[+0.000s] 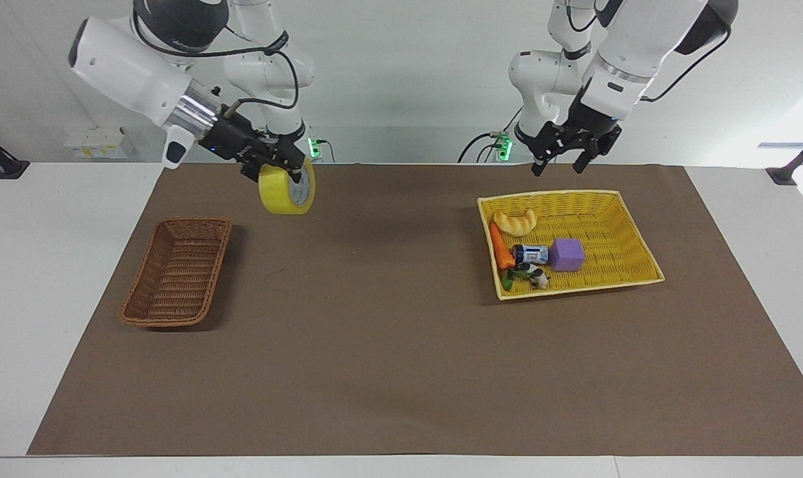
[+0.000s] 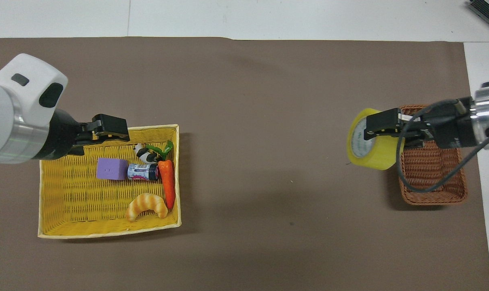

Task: Move tape to another basket
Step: 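Carry the tape with the right gripper while the left gripper releases, then lower the tape into the brown wicker basket with the right gripper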

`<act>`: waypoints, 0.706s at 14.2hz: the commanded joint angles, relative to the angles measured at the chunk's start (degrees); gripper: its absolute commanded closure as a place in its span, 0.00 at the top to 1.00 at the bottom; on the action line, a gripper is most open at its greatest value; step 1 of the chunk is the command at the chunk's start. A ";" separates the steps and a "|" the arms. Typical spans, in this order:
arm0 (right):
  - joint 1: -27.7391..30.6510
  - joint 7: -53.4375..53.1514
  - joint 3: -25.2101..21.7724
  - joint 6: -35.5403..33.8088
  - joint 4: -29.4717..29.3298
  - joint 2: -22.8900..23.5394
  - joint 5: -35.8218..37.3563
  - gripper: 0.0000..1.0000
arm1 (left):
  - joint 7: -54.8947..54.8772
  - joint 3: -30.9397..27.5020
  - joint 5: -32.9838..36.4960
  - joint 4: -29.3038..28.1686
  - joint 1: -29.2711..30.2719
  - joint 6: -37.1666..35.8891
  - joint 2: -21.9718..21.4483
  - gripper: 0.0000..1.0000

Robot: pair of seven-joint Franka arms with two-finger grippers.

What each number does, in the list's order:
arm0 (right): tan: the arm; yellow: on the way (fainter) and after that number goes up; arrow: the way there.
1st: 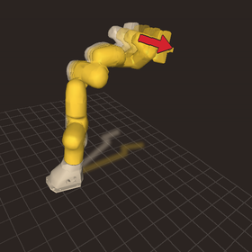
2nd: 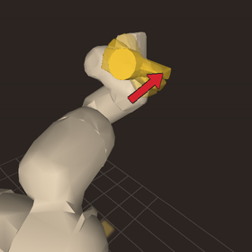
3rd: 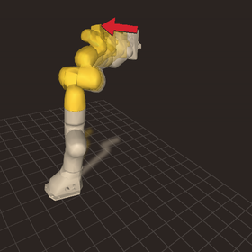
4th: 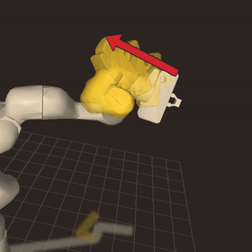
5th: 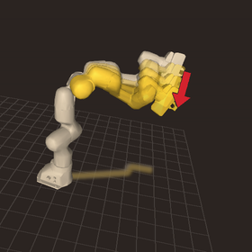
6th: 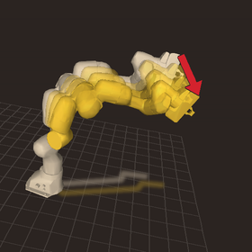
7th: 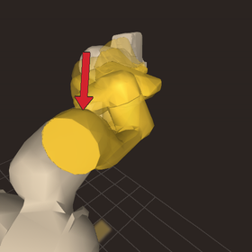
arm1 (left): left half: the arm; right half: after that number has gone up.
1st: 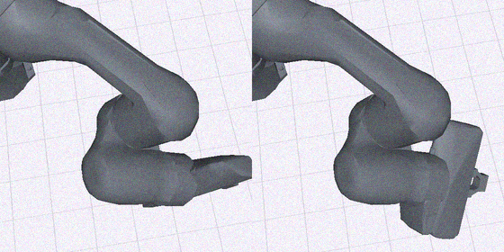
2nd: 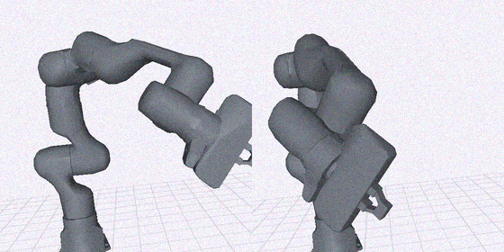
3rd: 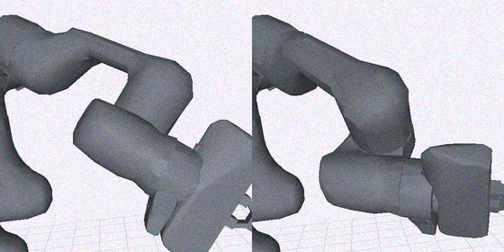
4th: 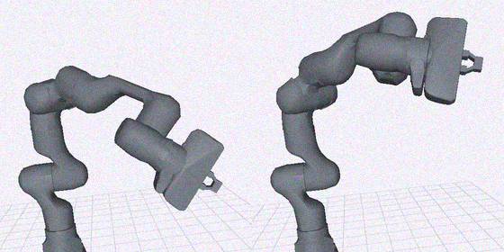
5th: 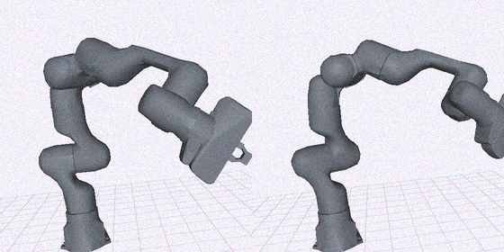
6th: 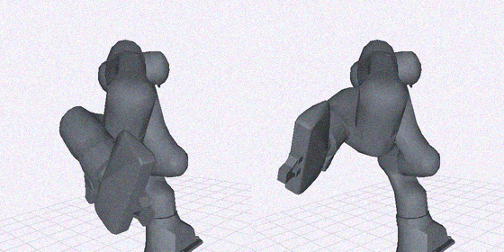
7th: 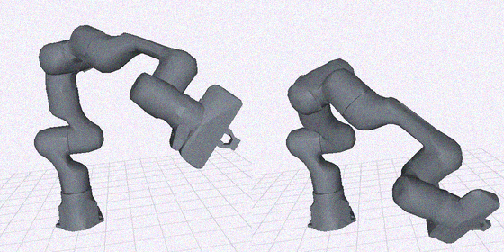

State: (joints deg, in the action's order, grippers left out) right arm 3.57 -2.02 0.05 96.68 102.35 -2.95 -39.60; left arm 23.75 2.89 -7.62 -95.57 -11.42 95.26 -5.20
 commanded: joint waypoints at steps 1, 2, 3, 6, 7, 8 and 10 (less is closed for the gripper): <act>1.88 5.26 0.91 -0.62 -0.22 -0.56 14.30 0.00 | -10.62 0.53 2.70 0.21 7.08 -2.53 -0.51 1.00; 1.27 5.36 1.17 0.00 -0.22 -0.56 21.42 0.00 | -14.22 0.53 2.70 0.13 9.46 -2.88 -0.51 1.00; 1.00 5.53 1.26 0.53 0.13 -0.30 24.97 0.00 | -18.26 0.45 2.70 -0.14 12.01 -2.89 -0.51 1.00; 1.70 13.77 1.18 4.20 0.92 2.24 34.79 0.00 | -28.11 0.45 3.31 -1.54 18.52 -3.94 -0.86 1.00; 1.62 15.02 1.26 5.70 1.10 3.64 39.55 0.00 | -28.84 0.53 5.32 -1.20 18.10 -4.46 -0.78 1.00; 1.70 15.98 1.26 7.11 1.54 5.22 42.55 0.00 | -28.94 0.79 6.64 -1.28 17.93 -4.03 -0.86 1.00; 2.49 18.18 1.09 11.14 3.64 7.34 44.86 0.00 | -29.20 0.88 7.70 -1.11 17.92 -4.03 -0.60 1.00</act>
State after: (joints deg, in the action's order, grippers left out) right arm 5.01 13.17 0.85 104.31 104.47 2.63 2.32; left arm -4.76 2.97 -2.32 -96.10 6.64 91.75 -5.19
